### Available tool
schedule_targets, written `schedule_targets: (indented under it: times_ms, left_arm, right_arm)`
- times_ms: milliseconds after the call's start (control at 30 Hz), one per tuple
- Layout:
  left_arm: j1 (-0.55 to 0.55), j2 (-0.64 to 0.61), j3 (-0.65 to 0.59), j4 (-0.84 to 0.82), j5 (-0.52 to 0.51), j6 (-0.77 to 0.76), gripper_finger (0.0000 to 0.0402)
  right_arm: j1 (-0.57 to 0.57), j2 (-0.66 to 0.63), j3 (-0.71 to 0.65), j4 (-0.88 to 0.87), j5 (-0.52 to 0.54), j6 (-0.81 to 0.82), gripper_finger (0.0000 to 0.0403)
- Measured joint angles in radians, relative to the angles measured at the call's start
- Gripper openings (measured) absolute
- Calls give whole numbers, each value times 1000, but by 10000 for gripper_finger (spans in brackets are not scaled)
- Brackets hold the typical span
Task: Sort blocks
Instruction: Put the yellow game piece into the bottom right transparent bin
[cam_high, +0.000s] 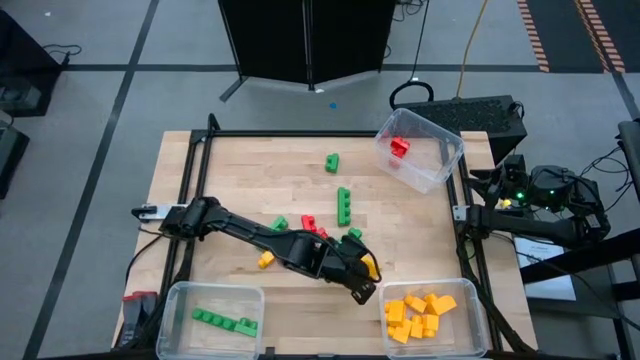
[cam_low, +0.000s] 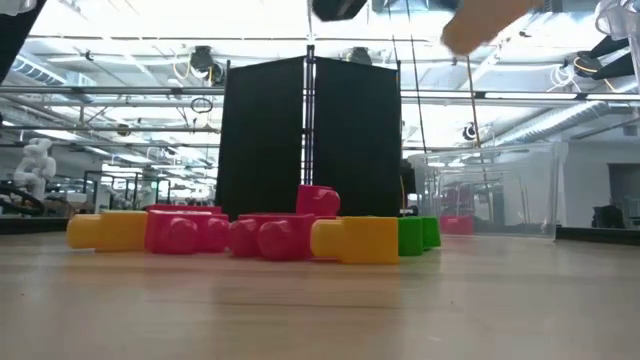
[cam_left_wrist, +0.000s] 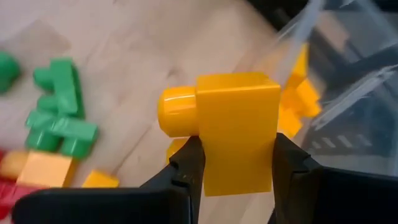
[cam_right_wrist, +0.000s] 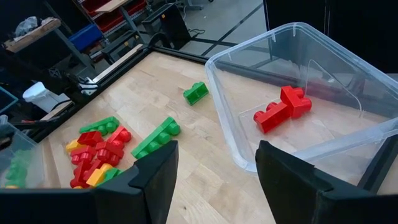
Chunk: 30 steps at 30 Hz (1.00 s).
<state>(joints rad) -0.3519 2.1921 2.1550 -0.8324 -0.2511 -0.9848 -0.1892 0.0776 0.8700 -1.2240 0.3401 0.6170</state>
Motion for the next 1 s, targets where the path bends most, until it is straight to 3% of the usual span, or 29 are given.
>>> schedule_targets:
  times_ms: [1000]
  left_arm:
    - [24,-3,23,343,-43,231,90]
  right_arm:
    - [0,0,0,0,-1,0,208]
